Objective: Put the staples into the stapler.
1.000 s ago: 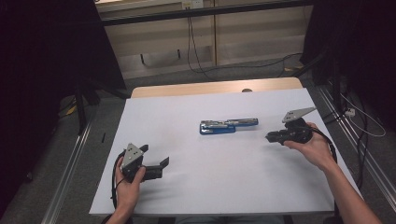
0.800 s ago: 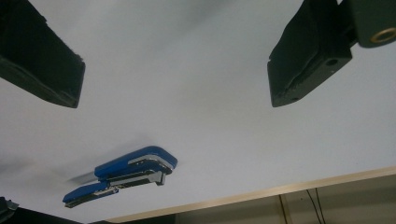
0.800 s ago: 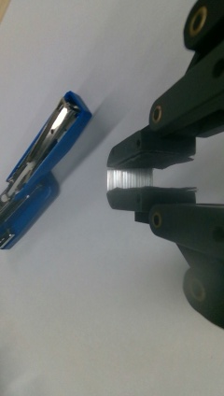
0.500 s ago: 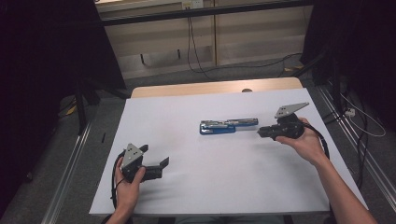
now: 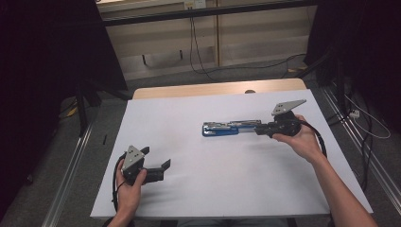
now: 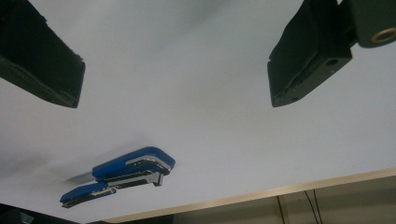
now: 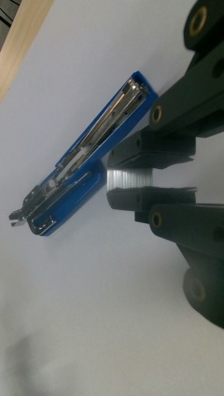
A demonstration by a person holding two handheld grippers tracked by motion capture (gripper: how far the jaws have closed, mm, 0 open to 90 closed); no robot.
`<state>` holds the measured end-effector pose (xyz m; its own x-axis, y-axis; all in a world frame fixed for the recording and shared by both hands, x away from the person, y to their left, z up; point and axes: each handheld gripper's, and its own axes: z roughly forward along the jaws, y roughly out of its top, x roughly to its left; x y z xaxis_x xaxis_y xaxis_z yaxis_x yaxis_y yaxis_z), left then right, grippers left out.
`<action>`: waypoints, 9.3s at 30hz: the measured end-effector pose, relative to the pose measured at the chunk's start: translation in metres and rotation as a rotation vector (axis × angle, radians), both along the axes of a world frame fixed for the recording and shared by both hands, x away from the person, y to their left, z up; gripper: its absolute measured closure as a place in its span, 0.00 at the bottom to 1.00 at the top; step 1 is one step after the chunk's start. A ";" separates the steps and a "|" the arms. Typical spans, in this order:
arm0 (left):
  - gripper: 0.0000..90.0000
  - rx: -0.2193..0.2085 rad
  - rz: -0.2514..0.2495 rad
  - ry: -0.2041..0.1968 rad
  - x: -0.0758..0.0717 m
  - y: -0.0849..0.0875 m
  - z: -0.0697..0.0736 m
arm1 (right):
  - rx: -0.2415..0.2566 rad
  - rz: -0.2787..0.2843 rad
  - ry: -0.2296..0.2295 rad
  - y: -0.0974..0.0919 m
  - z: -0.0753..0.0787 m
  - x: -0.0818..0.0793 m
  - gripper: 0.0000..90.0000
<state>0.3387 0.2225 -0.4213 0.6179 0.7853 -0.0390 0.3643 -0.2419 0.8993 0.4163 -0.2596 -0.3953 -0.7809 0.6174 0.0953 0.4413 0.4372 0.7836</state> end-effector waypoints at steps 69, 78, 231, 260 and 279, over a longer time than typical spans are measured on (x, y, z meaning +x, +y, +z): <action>0.05 0.001 -0.010 -0.005 0.000 0.002 0.001 | -0.027 0.115 -0.061 0.092 0.015 0.062 0.88; 0.05 0.001 -0.010 -0.004 0.000 0.002 0.001 | -0.023 0.088 -0.063 0.100 0.015 0.069 0.88; 0.05 0.005 -0.015 0.000 0.001 0.003 0.000 | -0.240 0.449 -0.071 0.154 -0.018 0.110 0.88; 0.05 0.009 -0.021 0.003 0.001 0.003 0.000 | -0.222 0.363 -0.034 0.151 -0.022 0.109 0.64; 0.05 0.009 -0.016 0.008 0.002 0.002 -0.001 | -0.107 0.146 -0.021 0.132 -0.021 0.100 0.16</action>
<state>0.3405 0.2243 -0.4224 0.6302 0.7755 -0.0373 0.3677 -0.2559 0.8940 0.5167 -0.1274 -0.4159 -0.8643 0.5027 0.0173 0.3505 0.5772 0.7376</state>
